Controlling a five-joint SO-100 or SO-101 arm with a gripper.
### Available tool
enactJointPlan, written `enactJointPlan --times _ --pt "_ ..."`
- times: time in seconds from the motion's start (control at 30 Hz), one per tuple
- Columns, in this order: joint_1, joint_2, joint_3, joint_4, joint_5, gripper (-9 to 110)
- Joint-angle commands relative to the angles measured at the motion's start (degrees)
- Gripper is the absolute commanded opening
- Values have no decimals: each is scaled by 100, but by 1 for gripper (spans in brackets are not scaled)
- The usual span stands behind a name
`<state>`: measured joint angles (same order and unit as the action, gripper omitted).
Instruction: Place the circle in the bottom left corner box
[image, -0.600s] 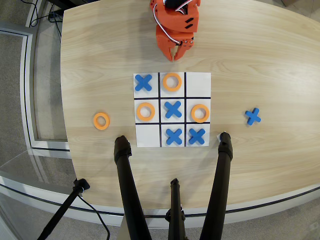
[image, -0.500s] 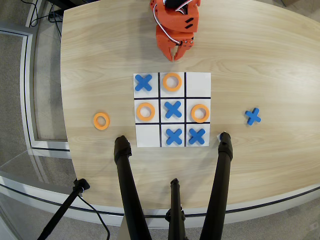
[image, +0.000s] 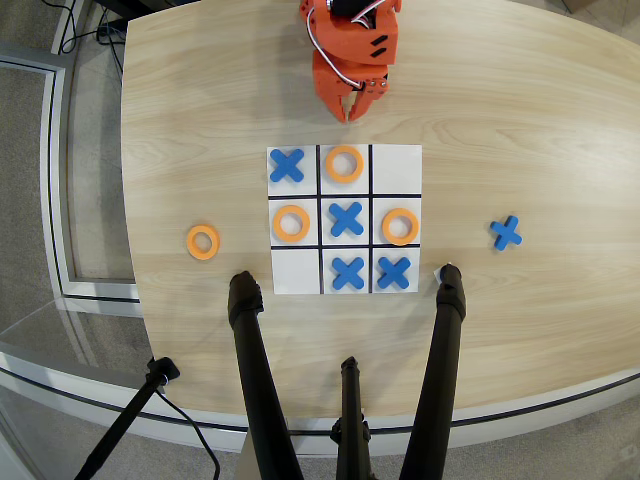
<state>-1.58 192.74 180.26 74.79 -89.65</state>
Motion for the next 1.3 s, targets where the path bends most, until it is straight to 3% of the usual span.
enactJointPlan --times 0.0,0.67,0.93,1.27 --pt "-18 -44 325 18 0 0" --pt "589 -650 -281 176 -132 0" --pt "1389 -4254 -4351 659 220 4" --pt "2558 -9132 -8121 -1037 378 22"
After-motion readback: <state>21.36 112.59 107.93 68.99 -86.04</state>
